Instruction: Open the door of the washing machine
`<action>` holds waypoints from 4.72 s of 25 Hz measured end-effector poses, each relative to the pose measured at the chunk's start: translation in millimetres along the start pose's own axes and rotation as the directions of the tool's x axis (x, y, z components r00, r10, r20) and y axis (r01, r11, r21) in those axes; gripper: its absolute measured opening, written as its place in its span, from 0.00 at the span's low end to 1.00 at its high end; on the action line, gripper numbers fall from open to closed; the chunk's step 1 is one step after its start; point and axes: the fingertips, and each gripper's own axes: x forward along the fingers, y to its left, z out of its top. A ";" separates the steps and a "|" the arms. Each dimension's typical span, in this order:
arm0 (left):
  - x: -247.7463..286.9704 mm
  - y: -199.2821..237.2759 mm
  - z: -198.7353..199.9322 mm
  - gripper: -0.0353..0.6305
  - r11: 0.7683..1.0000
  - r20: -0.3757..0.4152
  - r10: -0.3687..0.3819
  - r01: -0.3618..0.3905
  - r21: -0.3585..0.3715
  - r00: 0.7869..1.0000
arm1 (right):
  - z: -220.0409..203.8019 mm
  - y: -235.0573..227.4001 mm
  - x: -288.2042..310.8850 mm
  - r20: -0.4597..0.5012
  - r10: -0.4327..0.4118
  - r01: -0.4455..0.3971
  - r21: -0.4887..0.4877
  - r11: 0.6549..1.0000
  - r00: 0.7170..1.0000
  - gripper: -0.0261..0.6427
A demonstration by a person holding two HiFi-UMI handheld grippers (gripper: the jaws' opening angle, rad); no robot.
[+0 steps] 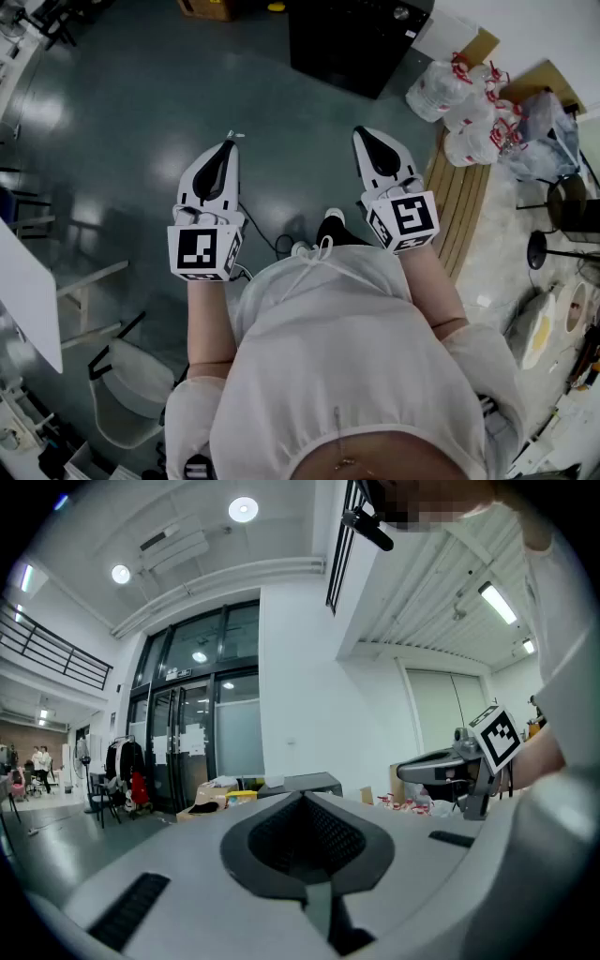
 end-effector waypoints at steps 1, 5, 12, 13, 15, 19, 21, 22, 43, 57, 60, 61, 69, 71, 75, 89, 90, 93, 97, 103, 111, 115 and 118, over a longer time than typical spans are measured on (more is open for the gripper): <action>0.1 -0.5 -0.4 0.09 1.000 0.000 0.000 0.000 -0.001 1.000 | -0.5 0.1 -0.7 0.000 0.000 0.000 0.001 1.000 1.000 0.04; 1.4 -4.8 -2.7 0.09 1.000 0.002 -0.004 0.004 -0.003 1.000 | -3.3 -1.2 -3.3 0.000 0.000 0.000 0.006 1.000 1.000 0.04; -8.3 2.4 -7.7 0.09 1.000 -0.004 -0.001 0.001 0.007 1.000 | -9.6 12.5 -0.3 -0.011 0.016 -0.015 0.025 1.000 1.000 0.04; -9.7 6.1 -7.7 0.09 1.000 -0.004 0.005 -0.005 0.008 1.000 | -9.7 14.0 2.0 -0.006 0.017 -0.017 0.036 0.999 1.000 0.04; -11.8 14.8 -8.1 0.09 1.000 -0.002 0.019 -0.019 0.007 1.000 | -7.7 13.2 9.1 0.018 -0.002 0.001 0.061 0.998 1.000 0.04; -14.8 31.0 -14.6 0.09 0.999 -0.013 0.041 -0.041 0.004 0.999 | -3.2 17.3 32.3 0.052 -0.003 0.000 0.045 0.999 0.999 0.76; -14.7 37.9 -19.9 0.09 0.999 -0.024 0.050 -0.050 -0.004 0.998 | -3.6 15.8 42.1 0.049 -0.020 0.019 0.029 0.999 0.999 0.76; -12.8 41.9 -22.4 0.09 0.998 -0.027 0.056 -0.056 -0.006 0.998 | -4.4 14.4 47.7 0.048 -0.023 0.022 0.028 0.999 0.999 0.76; 235.6 181.1 -59.0 0.09 0.993 -0.125 0.113 -0.106 0.059 0.986 | -45.9 -124.4 323.9 -0.032 0.013 -0.007 0.174 0.985 0.999 0.76; 419.1 234.7 -68.0 0.09 0.998 -0.128 0.009 -0.001 0.068 0.992 | -84.0 -232.3 457.4 -0.180 -0.064 0.098 0.189 0.977 0.982 0.76; 456.1 246.4 -72.5 0.09 0.997 -0.120 -0.052 0.059 0.057 0.991 | -96.5 -246.6 479.8 -0.217 -0.103 0.147 0.197 0.969 0.971 0.76; 470.2 251.2 -73.9 0.09 0.995 -0.118 -0.074 0.081 0.055 0.990 | -99.0 -251.9 488.5 -0.223 -0.120 0.166 0.201 0.966 0.967 0.76; 594.5 310.5 -73.1 0.09 0.952 -0.094 -0.294 0.301 0.063 0.951 | -114.6 -289.1 566.4 -0.299 -0.331 0.402 0.217 0.890 0.895 0.76; 625.0 328.3 -74.1 0.09 0.936 -0.091 -0.342 0.348 0.051 0.935 | -120.7 -297.2 586.0 -0.330 -0.374 0.459 0.231 0.858 0.867 0.76; 677.1 354.1 -81.8 0.09 0.897 -0.091 -0.436 0.441 0.041 0.895 | -138.9 -309.6 621.9 -0.396 -0.433 0.552 0.262 0.791 0.810 0.76; 817.1 371.9 -160.3 0.09 0.739 -0.117 -0.674 0.669 -0.083 0.730 | -303.2 -326.1 702.3 -0.723 -0.415 0.801 0.323 0.503 0.552 0.71; 824.0 371.7 -170.3 0.09 0.731 -0.124 -0.682 0.676 -0.093 0.720 | -317.9 -326.3 704.9 -0.746 -0.407 0.815 0.308 0.490 0.527 0.69; 838.3 374.0 -213.8 0.09 0.704 -0.211 -0.707 0.702 -0.110 0.675 | -361.5 -329.5 713.8 -0.800 -0.393 0.854 0.262 0.450 0.453 0.66; 856.1 376.4 -261.5 0.09 0.695 -0.258 -0.713 0.704 -0.145 0.652 | -411.9 -346.0 721.8 -0.838 -0.415 0.918 0.228 0.323 0.355 0.64; 866.0 385.8 -296.1 0.09 0.699 -0.287 -0.711 0.691 -0.183 0.642 | -455.8 -354.2 727.1 -0.876 -0.395 0.961 0.246 0.129 0.277 0.61; 865.1 391.6 -328.6 0.09 0.691 -0.337 -0.713 0.697 -0.191 0.615 | -483.7 -356.8 742.1 -0.900 -0.378 0.972 0.235 -0.005 0.215 0.46; 864.9 386.7 -335.3 0.09 0.690 -0.351 -0.712 0.699 -0.188 0.608 | -485.0 -358.2 746.9 -0.903 -0.372 0.971 0.239 -0.017 0.216 0.38; 860.4 384.4 -335.9 0.09 0.687 -0.354 -0.714 0.702 -0.186 0.605 | -484.2 -353.9 747.6 -0.908 -0.349 0.964 0.263 -0.043 0.232 0.30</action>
